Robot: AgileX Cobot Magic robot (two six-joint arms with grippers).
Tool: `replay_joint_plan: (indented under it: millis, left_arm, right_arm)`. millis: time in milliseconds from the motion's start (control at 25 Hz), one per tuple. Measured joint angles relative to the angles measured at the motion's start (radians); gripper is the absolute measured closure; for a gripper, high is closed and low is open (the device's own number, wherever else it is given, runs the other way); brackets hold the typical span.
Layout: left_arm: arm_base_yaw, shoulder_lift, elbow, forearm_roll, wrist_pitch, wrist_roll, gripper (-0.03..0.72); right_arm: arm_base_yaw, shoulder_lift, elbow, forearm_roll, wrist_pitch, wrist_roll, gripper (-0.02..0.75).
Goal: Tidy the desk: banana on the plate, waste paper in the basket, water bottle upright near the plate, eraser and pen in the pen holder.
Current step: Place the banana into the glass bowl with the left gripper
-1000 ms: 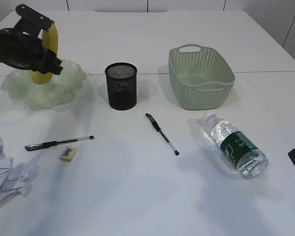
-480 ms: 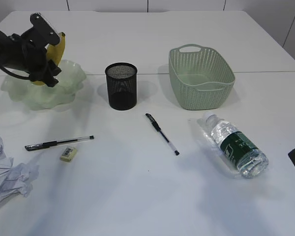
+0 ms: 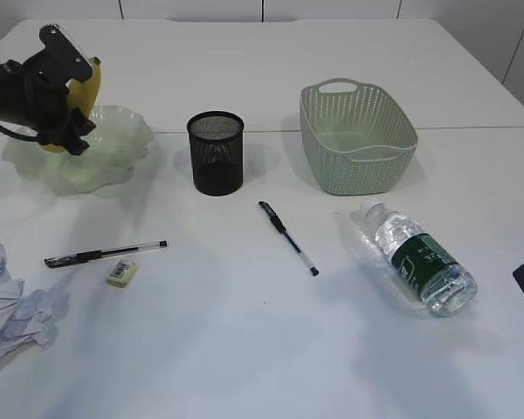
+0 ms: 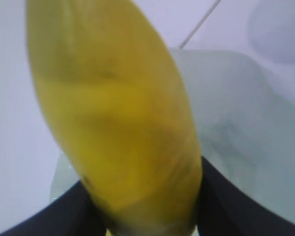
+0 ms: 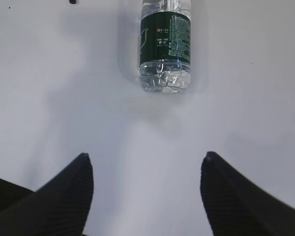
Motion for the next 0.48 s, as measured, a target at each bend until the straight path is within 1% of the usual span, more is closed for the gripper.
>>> replay_joint_plan:
  millis: [240, 400, 480]
  left_arm:
    - [0.003, 0.000, 0.000, 0.002, 0.025, 0.000, 0.309]
    - [0.003, 0.000, 0.000, 0.002, 0.025, 0.000, 0.199]
    - [0.003, 0.000, 0.000, 0.002, 0.025, 0.000, 0.167]
  right_arm:
    - [0.000, 0.000, 0.000, -0.001, 0.002, 0.000, 0.232]
    - [0.000, 0.000, 0.000, -0.002, 0.002, 0.000, 0.235]
    - [0.000, 0.000, 0.000, -0.002, 0.002, 0.000, 0.236]
